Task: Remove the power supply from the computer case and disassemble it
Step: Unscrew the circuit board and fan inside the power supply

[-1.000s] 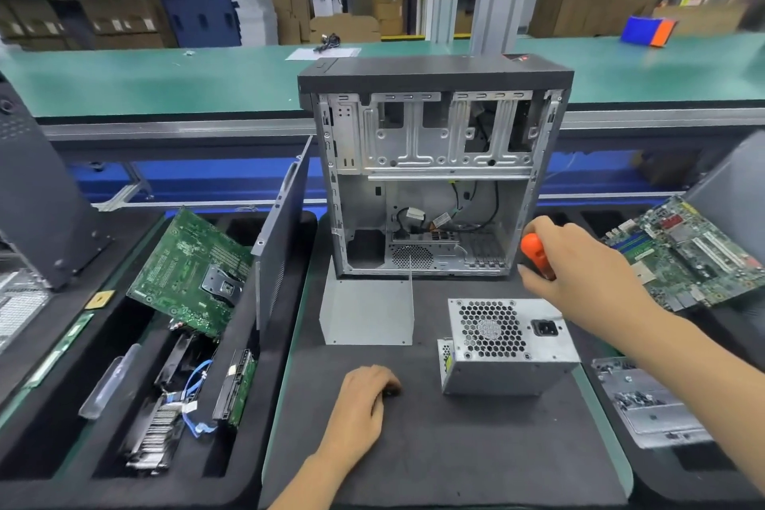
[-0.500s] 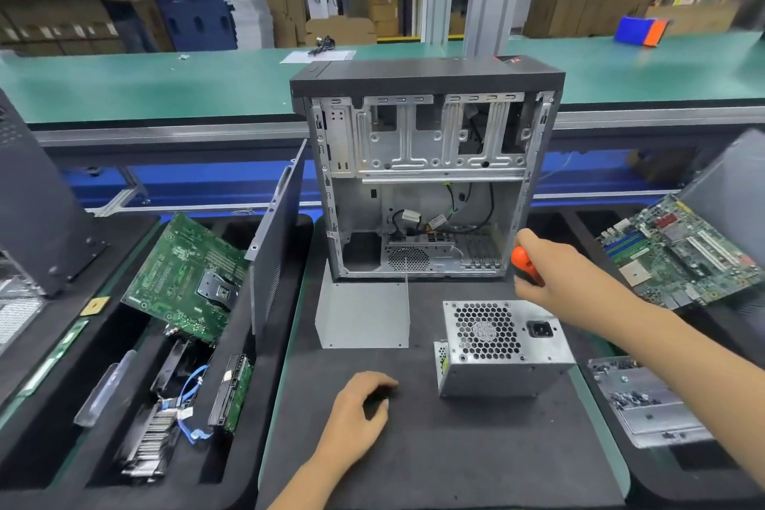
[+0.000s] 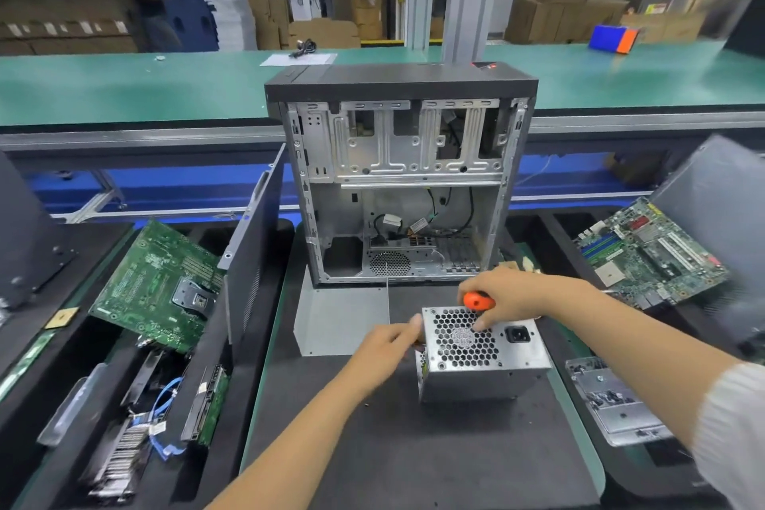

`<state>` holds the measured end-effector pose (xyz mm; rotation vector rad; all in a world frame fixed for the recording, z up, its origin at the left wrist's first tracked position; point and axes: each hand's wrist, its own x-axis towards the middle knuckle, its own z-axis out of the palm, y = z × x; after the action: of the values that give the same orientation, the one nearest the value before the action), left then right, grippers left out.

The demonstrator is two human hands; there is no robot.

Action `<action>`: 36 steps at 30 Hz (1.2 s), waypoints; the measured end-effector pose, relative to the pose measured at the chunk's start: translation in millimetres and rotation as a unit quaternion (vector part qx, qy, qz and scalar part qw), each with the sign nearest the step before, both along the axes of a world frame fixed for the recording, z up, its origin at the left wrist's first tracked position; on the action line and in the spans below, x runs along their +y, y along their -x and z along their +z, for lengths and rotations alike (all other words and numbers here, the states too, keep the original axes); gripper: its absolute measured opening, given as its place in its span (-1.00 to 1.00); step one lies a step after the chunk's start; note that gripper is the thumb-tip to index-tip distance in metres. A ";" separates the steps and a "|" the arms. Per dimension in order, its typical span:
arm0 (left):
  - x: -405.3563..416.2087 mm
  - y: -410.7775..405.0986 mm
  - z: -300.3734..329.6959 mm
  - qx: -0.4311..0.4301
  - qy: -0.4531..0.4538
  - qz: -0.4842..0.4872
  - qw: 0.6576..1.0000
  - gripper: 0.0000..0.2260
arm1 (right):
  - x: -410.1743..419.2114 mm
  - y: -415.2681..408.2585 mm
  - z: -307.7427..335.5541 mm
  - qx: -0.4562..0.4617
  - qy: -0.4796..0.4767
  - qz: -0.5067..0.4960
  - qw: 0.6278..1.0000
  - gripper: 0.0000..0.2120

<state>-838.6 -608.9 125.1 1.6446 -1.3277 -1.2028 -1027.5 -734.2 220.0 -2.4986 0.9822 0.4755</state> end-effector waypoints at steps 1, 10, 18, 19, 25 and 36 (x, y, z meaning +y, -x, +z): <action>-2.0 3.5 4.3 0.007 -0.017 -0.025 1.000 -0.62 | -0.3 -2.9 0.3 0.006 -0.003 -0.001 1.000 -0.71; -14.3 15.7 9.2 0.149 -0.070 -0.053 0.985 -0.71 | -2.1 -13.4 3.8 0.020 -0.014 -0.016 1.000 -0.70; -9.5 15.8 10.4 0.093 0.038 -0.074 0.992 -0.58 | 11.3 -10.0 16.2 -0.001 0.067 0.001 0.998 -0.67; -8.7 14.8 8.2 0.082 0.065 -0.079 0.991 -0.58 | 14.8 -10.0 15.3 -0.007 0.087 0.004 0.996 -0.69; -1.0 -0.4 -29.5 -0.164 0.169 -0.120 0.965 -0.60 | 25.0 6.1 -10.8 -0.079 0.127 -0.006 0.989 -0.85; -17.9 15.9 -25.6 -0.241 0.097 -0.117 0.958 -0.79 | 8.9 36.3 -80.1 0.061 0.187 -0.053 0.979 -0.91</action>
<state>-854.5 -626.8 99.5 1.7337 -1.9222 -0.7824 -1063.9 -725.3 139.9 -2.7498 1.3547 0.4504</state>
